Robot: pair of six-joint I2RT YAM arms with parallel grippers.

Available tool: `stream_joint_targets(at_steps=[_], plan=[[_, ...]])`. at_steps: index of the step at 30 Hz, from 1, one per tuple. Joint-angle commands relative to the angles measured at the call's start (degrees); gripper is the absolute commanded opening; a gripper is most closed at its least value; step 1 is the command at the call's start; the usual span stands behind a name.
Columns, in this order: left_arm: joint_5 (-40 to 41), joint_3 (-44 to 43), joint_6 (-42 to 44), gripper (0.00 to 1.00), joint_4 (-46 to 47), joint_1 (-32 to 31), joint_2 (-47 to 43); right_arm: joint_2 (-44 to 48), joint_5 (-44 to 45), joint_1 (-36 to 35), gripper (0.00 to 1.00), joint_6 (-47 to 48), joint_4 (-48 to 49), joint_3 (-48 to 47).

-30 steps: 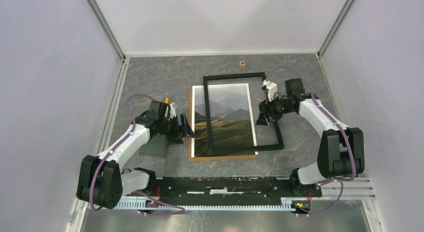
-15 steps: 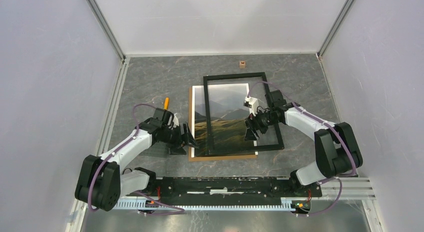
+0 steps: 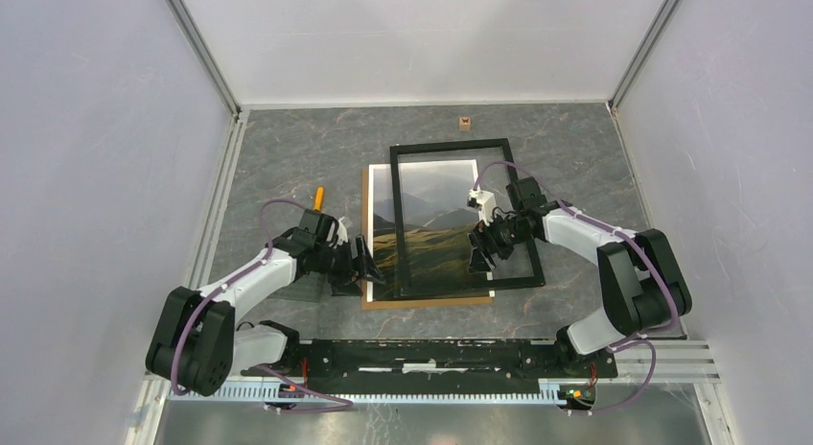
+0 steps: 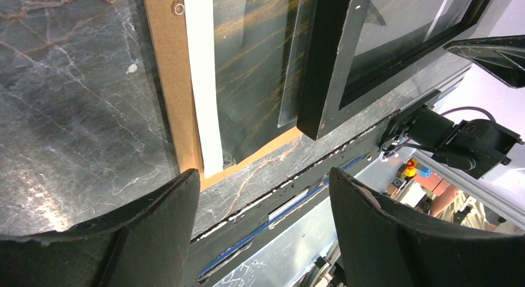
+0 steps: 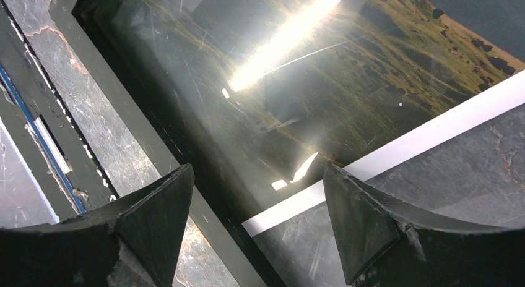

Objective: Take the photo out of the frame

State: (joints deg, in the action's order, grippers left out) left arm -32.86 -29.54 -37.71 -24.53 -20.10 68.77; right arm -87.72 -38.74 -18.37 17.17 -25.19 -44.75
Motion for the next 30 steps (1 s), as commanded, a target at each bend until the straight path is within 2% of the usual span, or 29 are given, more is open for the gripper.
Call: stream_joint_targets(at_steps=[1,18,24,27,30], plan=[[2.0,0.6,-1.9,0.81,3.6,-0.2,1.9,-0.4,3.9,-0.3,0.83,-1.6,3.2,1.9],[2.8,2.4,-2.4,0.82,12.7,-0.9,7.3,-3.7,9.5,-1.3,0.81,-2.3,5.5,4.4],[7.8,-1.0,1.1,0.76,7.2,-2.8,4.6,-5.5,11.1,-1.6,0.8,-2.8,5.5,4.6],[3.9,-2.3,1.3,0.71,6.5,-3.4,2.5,-5.7,11.5,-1.5,0.8,-2.8,5.0,4.1],[2.3,-3.5,3.0,0.71,4.8,-4.2,-0.5,-5.7,11.9,-1.6,0.8,-2.8,4.4,3.8]])
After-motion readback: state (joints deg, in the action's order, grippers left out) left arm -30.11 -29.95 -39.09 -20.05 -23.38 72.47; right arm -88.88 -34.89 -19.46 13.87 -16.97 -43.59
